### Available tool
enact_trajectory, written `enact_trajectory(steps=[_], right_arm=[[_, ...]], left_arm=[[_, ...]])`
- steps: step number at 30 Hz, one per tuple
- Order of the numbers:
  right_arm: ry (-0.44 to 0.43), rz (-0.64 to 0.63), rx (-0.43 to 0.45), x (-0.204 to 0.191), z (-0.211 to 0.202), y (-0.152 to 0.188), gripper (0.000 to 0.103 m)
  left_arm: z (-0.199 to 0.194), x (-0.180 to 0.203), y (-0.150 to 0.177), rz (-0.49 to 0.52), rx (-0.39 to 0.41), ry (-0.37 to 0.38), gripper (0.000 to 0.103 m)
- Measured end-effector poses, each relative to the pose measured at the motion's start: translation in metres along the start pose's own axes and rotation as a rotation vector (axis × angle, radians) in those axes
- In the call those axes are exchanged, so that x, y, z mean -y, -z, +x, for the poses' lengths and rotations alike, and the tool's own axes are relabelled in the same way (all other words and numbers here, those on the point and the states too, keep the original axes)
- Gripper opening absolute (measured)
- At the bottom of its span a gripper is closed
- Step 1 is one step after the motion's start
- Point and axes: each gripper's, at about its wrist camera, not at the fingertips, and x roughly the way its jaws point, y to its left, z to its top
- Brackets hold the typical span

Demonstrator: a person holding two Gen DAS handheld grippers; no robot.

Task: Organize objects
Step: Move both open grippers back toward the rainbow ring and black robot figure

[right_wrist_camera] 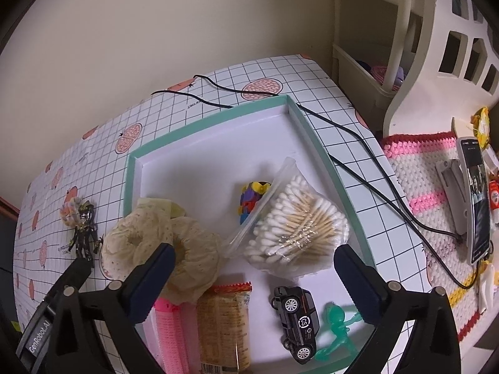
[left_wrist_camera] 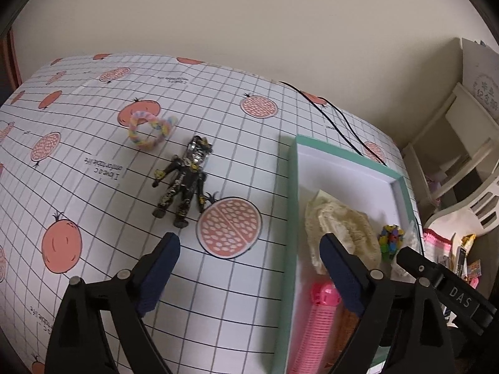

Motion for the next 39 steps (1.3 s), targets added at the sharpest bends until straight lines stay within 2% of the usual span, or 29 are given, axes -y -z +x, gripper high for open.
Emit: enact_trajectory(steps=[11, 19, 22, 27, 39], right_arm=[[0.009, -0.011, 0.014, -0.004, -0.001, 0.002, 0.103], [0.01, -0.004, 0.015, -0.008, -0.002, 0.001, 0.103], [0.008, -0.002, 0.012, -0.013, -0.002, 0.001, 0.103], [-0.005, 0.0, 0.006, -0.027, -0.001, 0.002, 0.103], [-0.037, -0.073, 0.015, -0.076, -0.002, 0.006, 0.103]], left_arm=[[0.004, -0.015, -0.002, -0.04, 0.001, -0.047, 0.092], [0.003, -0.016, -0.004, -0.04, 0.0, -0.042, 0.092], [0.005, -0.017, -0.004, -0.035, -0.024, -0.054, 0.092], [0.007, -0.027, -0.006, -0.029, -0.042, -0.088, 0.092], [-0.002, -0.072, -0.019, -0.107, -0.025, -0.1, 0.092]])
